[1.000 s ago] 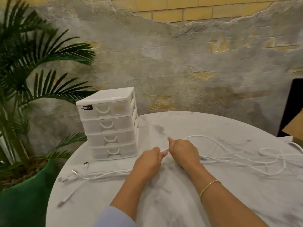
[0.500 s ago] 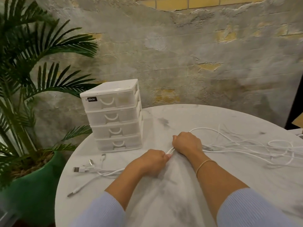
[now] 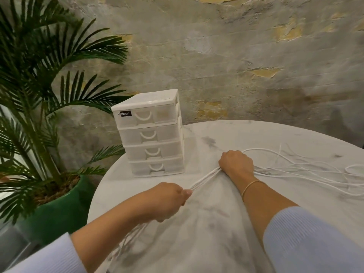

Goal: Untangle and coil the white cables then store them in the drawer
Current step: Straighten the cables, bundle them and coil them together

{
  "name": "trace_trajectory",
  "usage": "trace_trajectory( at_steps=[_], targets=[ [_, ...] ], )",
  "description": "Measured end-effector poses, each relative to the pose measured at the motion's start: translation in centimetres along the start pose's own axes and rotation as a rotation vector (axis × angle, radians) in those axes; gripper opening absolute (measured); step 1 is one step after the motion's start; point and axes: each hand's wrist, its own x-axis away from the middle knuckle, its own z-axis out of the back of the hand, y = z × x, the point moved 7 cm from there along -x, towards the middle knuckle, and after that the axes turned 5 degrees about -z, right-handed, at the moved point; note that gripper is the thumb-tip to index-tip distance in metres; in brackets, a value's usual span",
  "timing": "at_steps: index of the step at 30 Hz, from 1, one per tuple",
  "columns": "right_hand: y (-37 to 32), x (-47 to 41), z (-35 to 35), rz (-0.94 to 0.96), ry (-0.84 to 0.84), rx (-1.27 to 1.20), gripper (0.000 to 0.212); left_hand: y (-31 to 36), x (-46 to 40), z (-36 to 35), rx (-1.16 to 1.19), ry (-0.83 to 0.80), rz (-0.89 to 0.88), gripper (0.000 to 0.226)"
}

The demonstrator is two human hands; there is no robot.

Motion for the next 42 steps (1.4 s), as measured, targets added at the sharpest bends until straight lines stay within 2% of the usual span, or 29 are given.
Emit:
trace_trajectory(
  at_steps=[3,9,17,20,23,26,31,33,35,38,40,42],
  targets=[
    [0.0,-0.6,-0.1,-0.019,0.017,-0.004,0.033,-2.2,1.5,0.9,0.124,0.004,0.039,0.039],
    [-0.1,-1.2,-0.4,-0.035,0.021,0.009,0.031,-7.1,1.1,2.5,0.116,0.021,0.105,0.037],
    [-0.2,-1.4,-0.5,-0.044,0.041,0.026,0.03,-6.9,1.2,1.5,0.026,-0.015,0.065,0.035],
    [-0.3,-1.6,-0.6,-0.032,0.05,0.041,0.033,-6.2,2.6,0.4,0.003,-0.12,0.037,0.035],
    [-0.2,-2.1,-0.8,-0.024,0.05,0.002,0.038,-5.1,4.2,-0.5,-0.159,-0.247,0.006,0.034],
    [-0.3,-2.4,-0.8,-0.036,0.031,-0.029,0.04,-3.1,5.2,-0.9,-0.223,-0.312,-0.006,0.038],
    [-0.3,-3.3,-1.3,-0.062,-0.001,-0.054,0.047,-1.3,5.5,-0.6,-0.348,-0.373,-0.016,0.058],
    [-0.5,-3.7,-1.4,-0.04,0.004,-0.057,0.052,0.3,4.5,0.6,-0.483,-0.293,-0.036,0.059],
    [-0.8,-4.0,-1.4,-0.023,-0.001,-0.074,0.058,3.0,1.3,2.1,-0.507,-0.132,-0.111,0.051],
    [-1.1,-4.1,-1.4,0.01,-0.003,-0.118,0.06,6.3,-5.3,4.1,-0.29,0.156,-0.19,0.041],
    [-1.0,-4.0,-1.1,0.03,0.016,-0.159,0.058,7.6,-9.2,4.6,-0.07,0.25,-0.193,0.038],
    [-1.0,-3.9,-0.8,0.039,0.031,-0.182,0.053,8.3,-12.1,4.1,0.073,0.275,-0.153,0.041]
  ],
)
